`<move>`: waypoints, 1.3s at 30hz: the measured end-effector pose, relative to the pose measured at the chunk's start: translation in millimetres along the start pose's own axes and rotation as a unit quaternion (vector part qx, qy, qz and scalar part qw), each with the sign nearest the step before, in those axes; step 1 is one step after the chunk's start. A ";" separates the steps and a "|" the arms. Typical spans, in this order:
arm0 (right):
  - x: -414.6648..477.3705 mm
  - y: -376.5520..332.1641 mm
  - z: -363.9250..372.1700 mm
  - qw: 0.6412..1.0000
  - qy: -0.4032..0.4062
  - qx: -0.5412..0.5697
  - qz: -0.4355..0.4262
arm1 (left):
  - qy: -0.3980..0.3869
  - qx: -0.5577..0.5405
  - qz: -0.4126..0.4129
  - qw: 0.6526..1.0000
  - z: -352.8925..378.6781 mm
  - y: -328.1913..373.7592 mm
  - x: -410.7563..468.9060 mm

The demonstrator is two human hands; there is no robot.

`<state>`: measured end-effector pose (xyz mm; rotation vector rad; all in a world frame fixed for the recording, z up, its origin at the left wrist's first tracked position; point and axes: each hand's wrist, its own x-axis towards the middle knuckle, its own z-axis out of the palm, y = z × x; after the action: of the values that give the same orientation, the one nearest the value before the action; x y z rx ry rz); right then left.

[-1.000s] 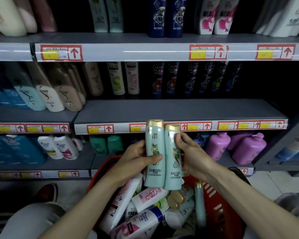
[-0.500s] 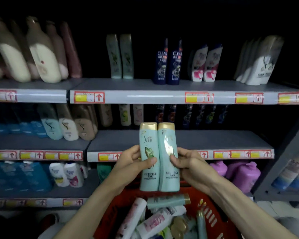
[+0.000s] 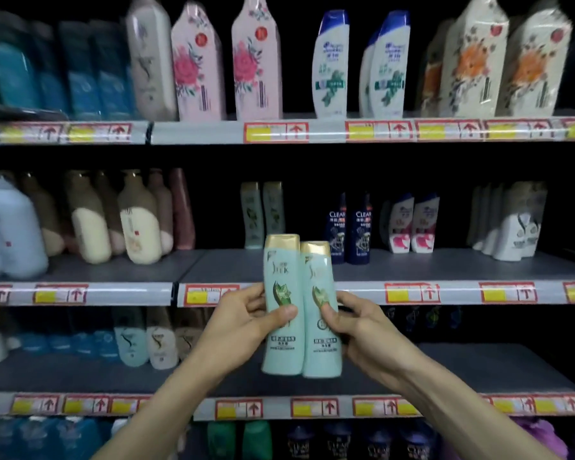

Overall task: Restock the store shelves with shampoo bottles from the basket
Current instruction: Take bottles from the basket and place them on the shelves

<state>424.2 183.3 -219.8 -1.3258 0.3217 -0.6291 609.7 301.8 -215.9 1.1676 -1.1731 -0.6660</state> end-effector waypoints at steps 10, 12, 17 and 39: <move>153.5 -50.4 28.7 0.977 0.115 -0.131 -0.119 | 0.141 0.207 0.064 0.966 -67.5 38.0 124.0; 176.8 -45.0 25.8 0.972 0.129 -0.156 -0.123 | 0.155 0.239 0.056 0.957 -72.7 26.6 141.3; 213.8 -24.6 20.1 0.968 0.141 -0.186 -0.094 | 0.171 0.263 0.033 0.949 -82.1 -6.8 166.8; 242.2 -8.0 21.1 0.813 0.238 -0.531 -0.005 | 0.133 0.432 -0.129 0.883 -101.6 -44.8 199.6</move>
<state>626.3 55.4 -175.6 -2.2212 1.2096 -0.8252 773.5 145.7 -184.4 2.1236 -1.0997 -0.1251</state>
